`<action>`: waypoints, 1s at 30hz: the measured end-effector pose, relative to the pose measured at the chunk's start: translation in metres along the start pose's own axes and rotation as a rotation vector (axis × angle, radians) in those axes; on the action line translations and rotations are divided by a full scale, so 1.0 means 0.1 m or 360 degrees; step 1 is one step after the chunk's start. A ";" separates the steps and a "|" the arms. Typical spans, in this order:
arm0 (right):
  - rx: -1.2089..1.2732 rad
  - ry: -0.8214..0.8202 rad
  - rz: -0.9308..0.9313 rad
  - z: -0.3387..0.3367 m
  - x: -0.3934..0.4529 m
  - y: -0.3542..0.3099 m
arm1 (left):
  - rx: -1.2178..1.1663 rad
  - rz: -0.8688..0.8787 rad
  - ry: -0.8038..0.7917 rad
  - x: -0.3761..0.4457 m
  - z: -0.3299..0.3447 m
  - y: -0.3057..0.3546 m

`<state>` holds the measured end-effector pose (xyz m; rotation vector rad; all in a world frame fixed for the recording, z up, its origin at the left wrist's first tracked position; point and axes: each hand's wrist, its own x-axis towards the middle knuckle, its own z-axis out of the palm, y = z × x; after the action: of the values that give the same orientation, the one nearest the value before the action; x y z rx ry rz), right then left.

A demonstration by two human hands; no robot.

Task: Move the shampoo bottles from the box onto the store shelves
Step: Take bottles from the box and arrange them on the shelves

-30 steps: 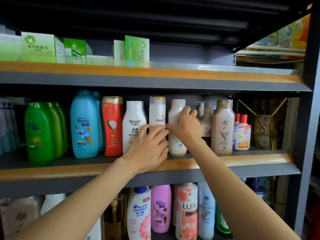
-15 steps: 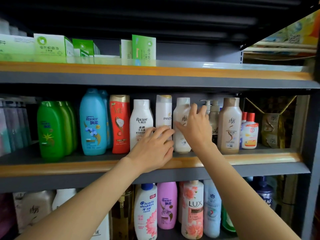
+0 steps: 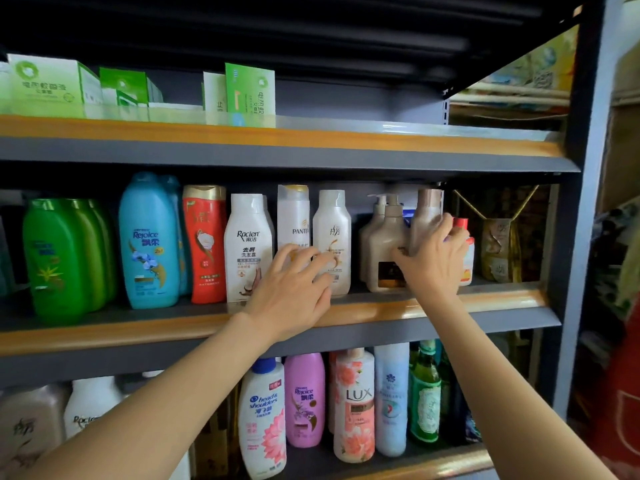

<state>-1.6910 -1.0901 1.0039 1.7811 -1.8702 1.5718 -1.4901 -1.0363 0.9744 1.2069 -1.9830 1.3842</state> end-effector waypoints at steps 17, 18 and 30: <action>0.0003 -0.0438 -0.0135 0.15 -0.19 -0.38 | -0.0024 -0.0092 -0.0056 -0.04 -0.04 -0.02; 0.0010 -0.0492 -0.0170 0.17 -0.22 -0.45 | -0.0016 -0.0100 -0.0068 -0.05 -0.05 -0.03; 0.0262 -0.0665 -0.0067 0.21 -0.22 -0.50 | 0.0054 0.0044 -0.0125 -0.03 -0.12 -0.16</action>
<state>-1.6343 -1.0787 1.0080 2.3577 -1.8895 1.4627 -1.4767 -1.0261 0.9859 1.2713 -2.0445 1.4094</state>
